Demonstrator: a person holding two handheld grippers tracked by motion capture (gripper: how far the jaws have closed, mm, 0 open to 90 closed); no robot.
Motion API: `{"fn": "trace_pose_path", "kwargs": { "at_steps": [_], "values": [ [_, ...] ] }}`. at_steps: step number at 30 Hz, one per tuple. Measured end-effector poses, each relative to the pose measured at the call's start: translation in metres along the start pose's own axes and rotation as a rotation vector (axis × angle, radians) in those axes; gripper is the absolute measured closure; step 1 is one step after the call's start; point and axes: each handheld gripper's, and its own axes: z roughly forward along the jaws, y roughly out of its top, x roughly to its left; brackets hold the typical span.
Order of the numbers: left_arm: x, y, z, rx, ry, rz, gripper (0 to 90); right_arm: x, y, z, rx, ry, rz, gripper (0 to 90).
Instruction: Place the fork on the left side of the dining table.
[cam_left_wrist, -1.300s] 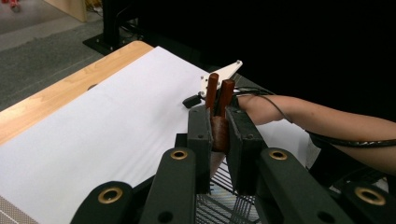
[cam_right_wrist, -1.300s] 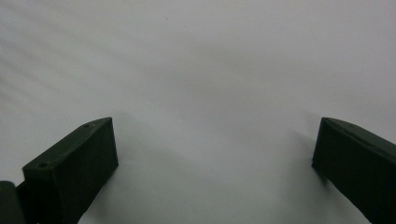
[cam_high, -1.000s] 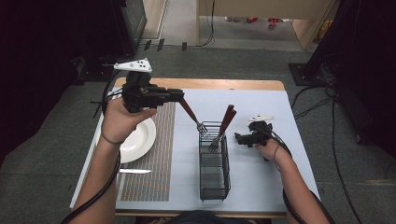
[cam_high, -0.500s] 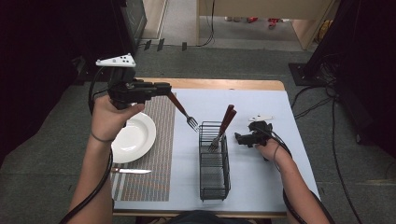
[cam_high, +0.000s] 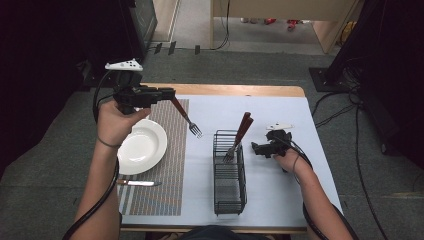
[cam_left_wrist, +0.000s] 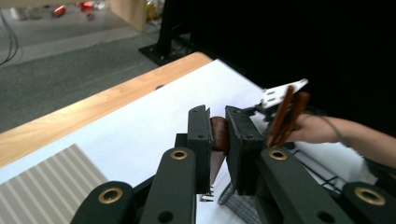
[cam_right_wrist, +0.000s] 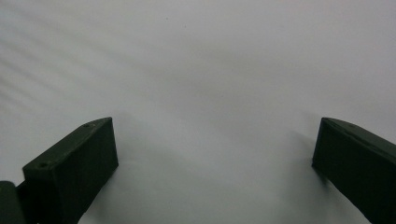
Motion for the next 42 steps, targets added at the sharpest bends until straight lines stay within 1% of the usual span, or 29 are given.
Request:
{"fn": "trace_pose_path", "kwargs": {
  "at_steps": [1,2,4,5,6,7,9,10,11,13,14,15,16,18,22,25,26,27,28,32,34,35,36,39,40,41,42],
  "values": [
    [0.005,-0.002,0.004,0.012,0.021,-0.001,82.5,0.000,0.000,0.000,0.000,0.000,0.000,0.0],
    [0.005,-0.002,0.004,0.012,0.021,-0.001,82.5,0.000,0.000,0.000,0.000,0.000,0.000,0.0],
    [0.011,-0.003,0.008,0.022,0.038,-0.009,82.5,0.000,0.000,0.000,0.000,0.001,-0.001,0.0],
    [0.014,-0.004,0.010,0.026,0.044,-0.014,82.5,0.000,0.000,0.000,0.000,0.001,0.000,0.0],
    [0.020,-0.005,0.014,0.038,0.047,-0.026,82.5,0.000,0.000,0.000,0.000,0.000,-0.002,0.0],
    [0.020,-0.005,0.014,0.038,0.047,-0.026,82.5,0.000,0.000,0.000,0.000,0.000,-0.002,0.0],
    [0.028,-0.003,0.018,0.045,0.052,-0.033,82.5,0.000,0.000,0.000,-0.001,0.001,0.000,0.0],
    [0.028,-0.003,0.018,0.045,0.052,-0.033,82.5,0.000,0.000,0.000,-0.001,0.001,0.000,0.0],
    [0.032,-0.001,0.021,0.050,0.051,-0.035,82.5,0.000,0.000,0.000,0.000,0.001,0.001,0.0],
    [0.035,0.000,0.022,0.049,0.052,-0.035,82.5,0.000,0.000,0.000,-0.001,0.001,0.001,0.0],
    [0.039,0.003,0.025,0.053,0.051,-0.038,82.5,0.000,0.000,0.000,-0.001,0.001,0.001,0.0],
    [0.039,0.003,0.025,0.053,0.051,-0.038,82.5,0.000,0.000,0.000,-0.001,0.001,0.001,0.0],
    [0.045,0.005,0.029,0.054,0.043,-0.046,82.5,0.000,0.000,0.000,-0.001,0.001,0.001,0.0],
    [0.051,0.006,0.033,0.059,0.037,-0.057,82.5,0.000,0.000,0.000,-0.001,0.001,0.001,0.0],
    [0.063,0.007,0.040,0.068,0.052,-0.069,82.5,0.000,0.000,0.000,-0.001,0.001,0.001,0.0],
    [0.073,0.007,0.044,0.063,0.056,-0.078,82.5,0.000,0.000,0.000,-0.001,0.001,0.000,0.0],
    [0.073,0.007,0.044,0.063,0.056,-0.078,82.5,0.000,0.000,0.000,-0.001,0.001,0.000,0.0],
    [0.078,0.006,0.044,0.058,0.067,-0.080,82.5,0.000,0.000,0.000,-0.001,0.002,0.003,0.0],
    [0.079,0.006,0.044,0.054,0.072,-0.078,82.5,0.000,0.000,0.000,-0.001,0.002,0.002,0.0],
    [0.084,0.005,0.042,0.043,0.076,-0.081,82.5,0.000,0.000,0.000,0.001,0.002,0.003,0.0],
    [0.089,0.001,0.040,0.042,0.096,-0.086,82.5,0.000,0.000,0.000,0.000,0.002,0.002,0.0],
    [0.089,0.001,0.040,0.042,0.096,-0.086,82.5,0.000,0.000,0.000,0.000,0.002,0.002,0.0],
    [0.091,-0.002,0.038,0.042,0.104,-0.095,82.5,0.000,0.000,0.000,0.000,0.001,0.004,0.0],
    [0.093,-0.004,0.035,0.033,0.114,-0.097,82.5,0.000,0.000,0.000,0.000,0.001,0.003,0.0],
    [0.099,-0.007,0.032,0.018,0.124,-0.111,82.5,0.000,0.000,0.000,0.000,0.001,0.003,0.0],
    [0.099,-0.007,0.032,0.018,0.124,-0.111,82.5,0.000,0.000,0.000,0.000,0.001,0.003,0.0],
    [0.104,-0.010,0.028,0.011,0.142,-0.125,82.5,0.000,0.000,0.000,0.000,0.001,0.003,0.0]
  ]
}}
